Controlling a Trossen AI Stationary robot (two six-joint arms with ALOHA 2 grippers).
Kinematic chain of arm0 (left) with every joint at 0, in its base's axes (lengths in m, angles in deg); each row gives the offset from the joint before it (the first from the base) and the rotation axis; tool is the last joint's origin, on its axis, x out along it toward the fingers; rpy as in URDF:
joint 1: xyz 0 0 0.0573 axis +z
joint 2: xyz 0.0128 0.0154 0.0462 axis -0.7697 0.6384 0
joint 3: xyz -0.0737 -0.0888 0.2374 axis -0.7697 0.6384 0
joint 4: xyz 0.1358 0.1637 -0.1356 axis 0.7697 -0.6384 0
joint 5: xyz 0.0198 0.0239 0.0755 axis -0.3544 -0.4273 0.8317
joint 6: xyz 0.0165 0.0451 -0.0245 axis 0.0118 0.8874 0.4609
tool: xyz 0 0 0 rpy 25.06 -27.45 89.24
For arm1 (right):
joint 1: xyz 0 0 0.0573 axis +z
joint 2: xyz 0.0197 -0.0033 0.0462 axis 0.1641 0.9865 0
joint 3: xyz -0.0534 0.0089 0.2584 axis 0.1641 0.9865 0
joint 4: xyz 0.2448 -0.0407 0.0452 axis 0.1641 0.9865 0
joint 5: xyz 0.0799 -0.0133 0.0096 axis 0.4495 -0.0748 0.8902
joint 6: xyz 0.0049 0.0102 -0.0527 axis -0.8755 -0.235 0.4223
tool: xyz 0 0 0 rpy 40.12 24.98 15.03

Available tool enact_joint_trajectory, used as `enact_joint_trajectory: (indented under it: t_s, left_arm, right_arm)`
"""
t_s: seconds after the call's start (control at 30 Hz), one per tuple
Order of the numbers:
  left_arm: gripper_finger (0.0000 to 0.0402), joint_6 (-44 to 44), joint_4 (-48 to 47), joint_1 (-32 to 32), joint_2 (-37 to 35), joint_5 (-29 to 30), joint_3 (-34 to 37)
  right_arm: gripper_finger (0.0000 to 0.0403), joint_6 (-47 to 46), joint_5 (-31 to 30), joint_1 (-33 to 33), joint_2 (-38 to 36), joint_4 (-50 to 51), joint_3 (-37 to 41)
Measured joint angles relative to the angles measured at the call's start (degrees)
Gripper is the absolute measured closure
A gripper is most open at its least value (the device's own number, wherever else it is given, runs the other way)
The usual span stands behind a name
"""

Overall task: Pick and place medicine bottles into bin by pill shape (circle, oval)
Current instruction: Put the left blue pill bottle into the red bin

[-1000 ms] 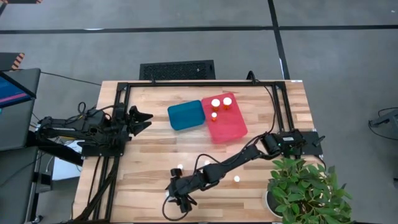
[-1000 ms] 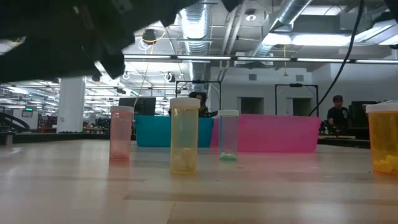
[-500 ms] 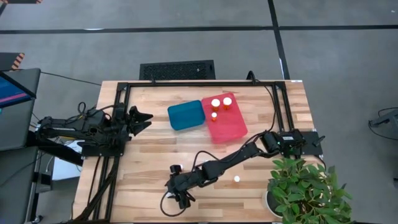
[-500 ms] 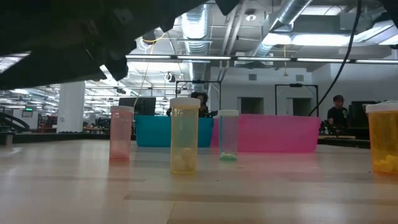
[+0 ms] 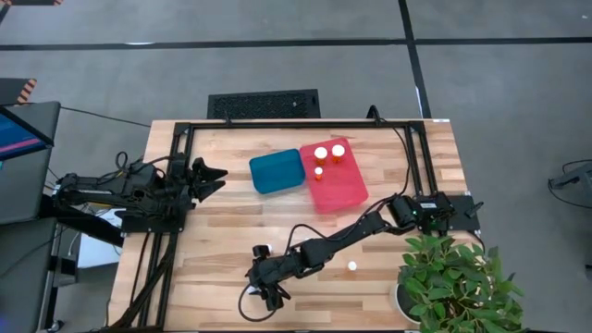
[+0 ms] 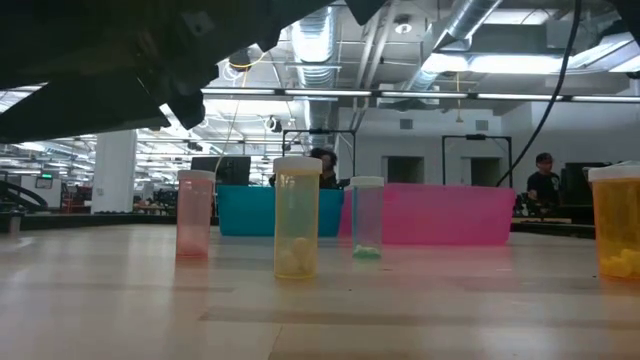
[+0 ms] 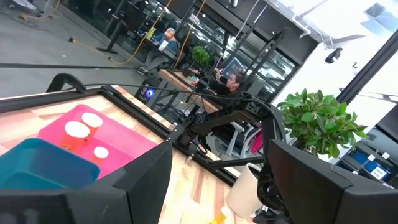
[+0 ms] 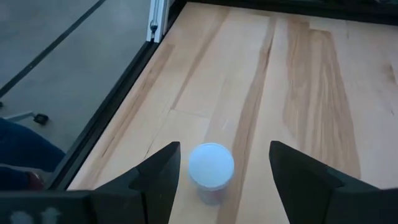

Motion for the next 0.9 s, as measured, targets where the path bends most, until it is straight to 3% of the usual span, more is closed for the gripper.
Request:
enact_joint_trajectory:
  t_s: [0.67,0.9]
  left_arm:
    - [0.0142,0.07,-0.07,0.0,0.0,0.35,0.0]
    - [0.0142,0.2,-0.07,0.0,0.0,0.37,0.0]
  right_arm:
    - [0.0148,1.52,1.44,-0.33,1.69,-1.23,-1.76]
    - [0.018,1.48,4.61,-1.09,1.7,-0.16,-1.77]
